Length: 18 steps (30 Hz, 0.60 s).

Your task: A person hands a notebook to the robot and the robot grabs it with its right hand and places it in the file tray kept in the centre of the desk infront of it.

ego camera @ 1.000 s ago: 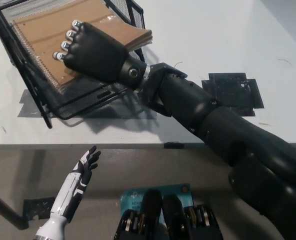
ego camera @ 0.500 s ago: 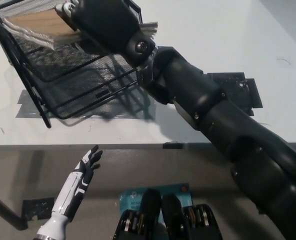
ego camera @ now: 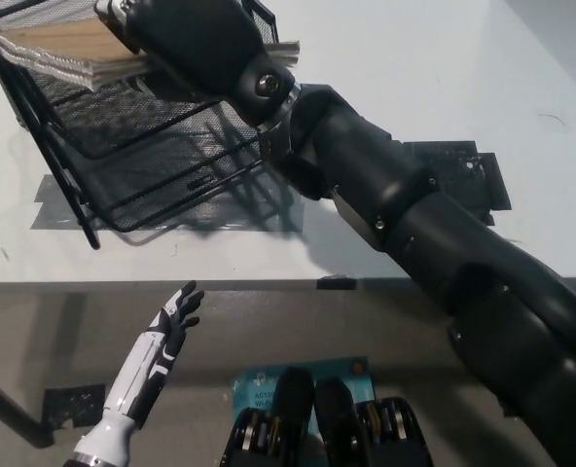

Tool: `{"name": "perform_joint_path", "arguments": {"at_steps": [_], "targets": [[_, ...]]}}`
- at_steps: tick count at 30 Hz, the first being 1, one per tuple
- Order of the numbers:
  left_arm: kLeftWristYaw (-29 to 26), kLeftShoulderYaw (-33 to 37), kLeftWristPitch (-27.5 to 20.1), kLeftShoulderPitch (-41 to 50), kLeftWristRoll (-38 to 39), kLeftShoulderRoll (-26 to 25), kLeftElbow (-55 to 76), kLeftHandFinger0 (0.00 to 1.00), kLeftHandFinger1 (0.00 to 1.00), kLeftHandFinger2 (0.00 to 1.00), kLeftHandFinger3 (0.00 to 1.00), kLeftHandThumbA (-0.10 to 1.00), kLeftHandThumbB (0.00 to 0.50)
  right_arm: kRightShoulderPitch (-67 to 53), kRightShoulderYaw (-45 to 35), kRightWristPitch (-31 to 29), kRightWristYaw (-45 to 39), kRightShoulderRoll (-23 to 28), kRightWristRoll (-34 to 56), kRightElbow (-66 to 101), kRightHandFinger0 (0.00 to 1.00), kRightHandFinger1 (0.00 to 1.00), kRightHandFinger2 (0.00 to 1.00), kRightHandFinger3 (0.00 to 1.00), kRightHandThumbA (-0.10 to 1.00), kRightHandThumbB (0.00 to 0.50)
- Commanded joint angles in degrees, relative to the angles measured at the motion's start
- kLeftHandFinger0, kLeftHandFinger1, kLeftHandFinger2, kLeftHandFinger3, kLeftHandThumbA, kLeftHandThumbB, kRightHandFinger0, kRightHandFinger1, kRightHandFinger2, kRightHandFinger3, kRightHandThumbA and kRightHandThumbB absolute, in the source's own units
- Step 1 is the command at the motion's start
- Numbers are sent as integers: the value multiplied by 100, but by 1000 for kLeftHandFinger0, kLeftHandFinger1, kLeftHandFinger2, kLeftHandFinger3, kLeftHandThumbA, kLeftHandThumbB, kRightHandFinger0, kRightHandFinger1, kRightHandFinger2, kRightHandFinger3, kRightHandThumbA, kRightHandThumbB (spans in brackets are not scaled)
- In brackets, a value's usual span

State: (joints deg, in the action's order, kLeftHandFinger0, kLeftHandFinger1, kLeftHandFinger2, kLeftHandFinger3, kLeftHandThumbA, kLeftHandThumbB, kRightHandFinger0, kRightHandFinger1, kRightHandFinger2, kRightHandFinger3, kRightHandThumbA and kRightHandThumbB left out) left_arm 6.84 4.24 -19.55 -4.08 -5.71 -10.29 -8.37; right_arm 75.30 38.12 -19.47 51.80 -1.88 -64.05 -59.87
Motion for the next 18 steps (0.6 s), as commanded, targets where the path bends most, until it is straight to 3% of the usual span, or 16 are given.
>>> {"name": "perform_joint_path", "arguments": {"at_steps": [1,8,15,17,18], "targets": [[52,1,-109,-72,10,-84,153,993,1000,1000,1000,1000,500,674,299,579,459,-34,-306,-420,0,0,0,0,1000,27],[45,5,-158,-75,-31,-94,169,982,1000,1000,1000,1000,500,795,872,972,543,-32,-533,-1023,0,0,25,0,1000,21],[48,6,-157,-75,-56,-109,176,983,1000,1000,1000,1000,500,948,975,1249,590,-101,-332,-1398,0,0,23,27,1000,56],[52,6,-109,-74,-50,-101,200,992,1000,1000,1000,1000,500,1011,932,1330,702,-127,-271,-1460,0,0,1,31,941,60],[49,7,-105,-81,-54,-96,196,989,1000,1000,1000,1000,500,1026,905,1339,778,-132,-246,-1471,0,0,0,2,959,36]]}}
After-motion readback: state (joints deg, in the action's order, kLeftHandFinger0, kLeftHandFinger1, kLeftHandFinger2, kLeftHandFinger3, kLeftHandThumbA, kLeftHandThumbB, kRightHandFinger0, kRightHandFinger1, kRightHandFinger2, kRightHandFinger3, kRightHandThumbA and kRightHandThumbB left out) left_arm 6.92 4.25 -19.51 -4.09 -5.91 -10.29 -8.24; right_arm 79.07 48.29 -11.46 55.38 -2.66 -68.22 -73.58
